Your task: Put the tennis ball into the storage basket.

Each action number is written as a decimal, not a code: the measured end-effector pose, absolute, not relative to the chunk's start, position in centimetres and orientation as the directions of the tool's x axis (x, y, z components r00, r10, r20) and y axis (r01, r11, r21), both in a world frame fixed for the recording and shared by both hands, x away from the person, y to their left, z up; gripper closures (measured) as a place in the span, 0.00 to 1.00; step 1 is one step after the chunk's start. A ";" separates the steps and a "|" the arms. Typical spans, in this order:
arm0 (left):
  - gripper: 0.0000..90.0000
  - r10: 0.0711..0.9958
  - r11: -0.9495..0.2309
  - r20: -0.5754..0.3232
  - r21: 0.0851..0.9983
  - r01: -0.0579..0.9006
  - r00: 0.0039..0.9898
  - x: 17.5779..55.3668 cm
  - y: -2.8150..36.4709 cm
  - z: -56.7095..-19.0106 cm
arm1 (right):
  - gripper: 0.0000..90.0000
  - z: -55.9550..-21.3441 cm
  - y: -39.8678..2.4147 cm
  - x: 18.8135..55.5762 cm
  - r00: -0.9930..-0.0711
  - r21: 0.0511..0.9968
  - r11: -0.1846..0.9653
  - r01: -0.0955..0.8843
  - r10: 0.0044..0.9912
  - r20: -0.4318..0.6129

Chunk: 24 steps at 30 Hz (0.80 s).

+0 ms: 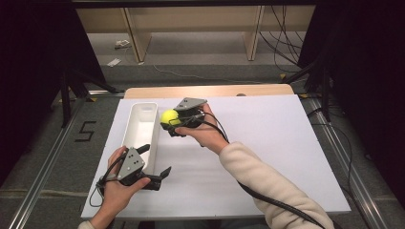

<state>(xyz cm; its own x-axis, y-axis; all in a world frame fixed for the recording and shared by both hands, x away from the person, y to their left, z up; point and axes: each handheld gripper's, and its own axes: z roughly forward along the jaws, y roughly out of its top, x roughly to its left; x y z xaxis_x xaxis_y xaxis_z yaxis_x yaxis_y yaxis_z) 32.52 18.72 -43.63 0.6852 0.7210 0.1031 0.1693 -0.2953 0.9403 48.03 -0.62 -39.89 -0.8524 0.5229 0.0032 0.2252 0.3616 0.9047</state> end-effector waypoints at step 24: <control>0.00 0.721 -0.296 0.105 0.941 0.167 0.685 32.5 18.7 -43.6 | 0.30 -39.4 0.6 48.3 -0.859 0.906 0.363 0.218 0.513 0.001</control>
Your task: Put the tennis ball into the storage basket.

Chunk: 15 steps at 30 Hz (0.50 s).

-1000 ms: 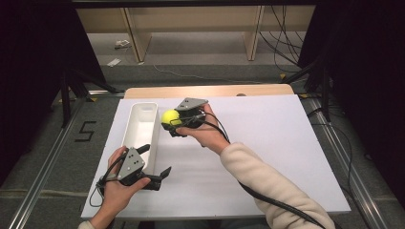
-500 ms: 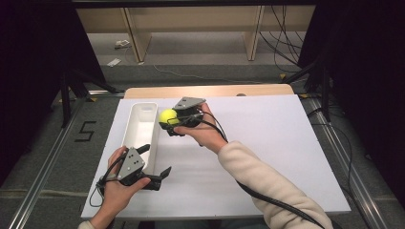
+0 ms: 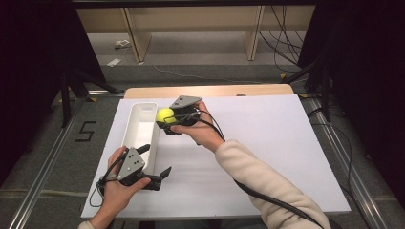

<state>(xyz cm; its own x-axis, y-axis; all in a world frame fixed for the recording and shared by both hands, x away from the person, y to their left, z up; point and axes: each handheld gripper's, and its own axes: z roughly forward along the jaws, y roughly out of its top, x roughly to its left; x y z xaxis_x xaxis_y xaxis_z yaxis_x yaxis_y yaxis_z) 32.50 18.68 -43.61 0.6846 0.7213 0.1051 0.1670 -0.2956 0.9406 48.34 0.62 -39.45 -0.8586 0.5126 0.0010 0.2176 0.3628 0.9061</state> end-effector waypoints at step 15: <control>0.00 0.721 -0.296 0.105 0.941 0.167 0.685 32.5 18.7 -43.6 | 0.30 -39.5 1.6 48.6 -0.863 0.903 0.368 0.224 0.506 0.008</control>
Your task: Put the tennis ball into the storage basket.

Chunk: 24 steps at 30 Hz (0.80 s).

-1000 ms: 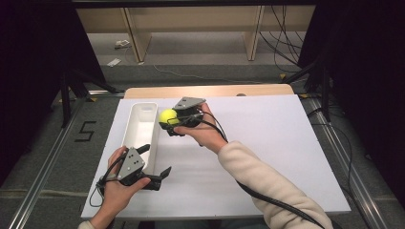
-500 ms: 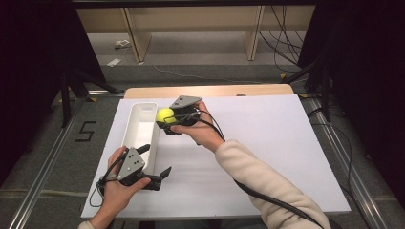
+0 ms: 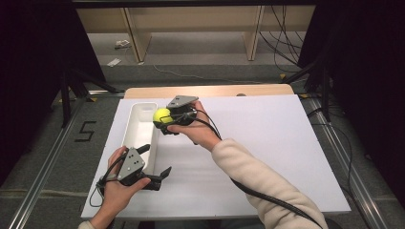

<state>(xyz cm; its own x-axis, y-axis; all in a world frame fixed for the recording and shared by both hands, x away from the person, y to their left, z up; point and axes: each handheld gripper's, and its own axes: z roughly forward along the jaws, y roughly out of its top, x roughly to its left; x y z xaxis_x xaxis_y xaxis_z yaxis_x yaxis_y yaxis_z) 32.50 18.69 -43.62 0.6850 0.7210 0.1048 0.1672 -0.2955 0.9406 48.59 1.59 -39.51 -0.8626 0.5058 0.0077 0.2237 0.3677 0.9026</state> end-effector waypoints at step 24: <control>0.00 0.721 -0.297 0.107 0.940 0.167 0.685 32.5 18.7 -43.6 | 0.30 -39.5 2.8 49.1 -0.869 0.897 0.381 0.223 0.494 0.006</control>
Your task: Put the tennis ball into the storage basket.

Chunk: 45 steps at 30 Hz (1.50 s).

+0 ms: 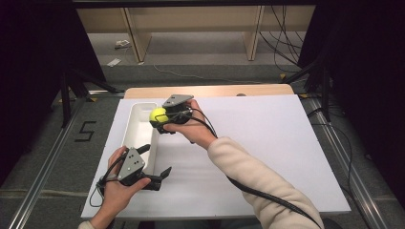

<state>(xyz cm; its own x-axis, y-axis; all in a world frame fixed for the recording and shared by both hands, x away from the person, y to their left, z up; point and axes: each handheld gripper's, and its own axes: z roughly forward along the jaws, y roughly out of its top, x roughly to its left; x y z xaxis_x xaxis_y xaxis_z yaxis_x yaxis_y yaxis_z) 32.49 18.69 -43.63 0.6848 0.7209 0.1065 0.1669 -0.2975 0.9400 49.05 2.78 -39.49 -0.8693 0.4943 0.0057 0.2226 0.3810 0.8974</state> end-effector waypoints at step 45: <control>0.00 0.714 -0.307 0.109 0.937 0.168 0.692 32.5 18.6 -43.7 | 0.30 -39.6 6.2 49.2 -0.897 0.888 0.403 0.220 0.442 0.021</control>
<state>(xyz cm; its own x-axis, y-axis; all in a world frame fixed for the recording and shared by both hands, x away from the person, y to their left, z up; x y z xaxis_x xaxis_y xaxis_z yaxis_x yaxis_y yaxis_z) 32.49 18.61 -43.68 0.6920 0.7135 0.1094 0.1682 -0.3067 0.9368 49.20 6.15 -39.58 -0.8967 0.4421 0.0210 0.2197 0.4034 0.8883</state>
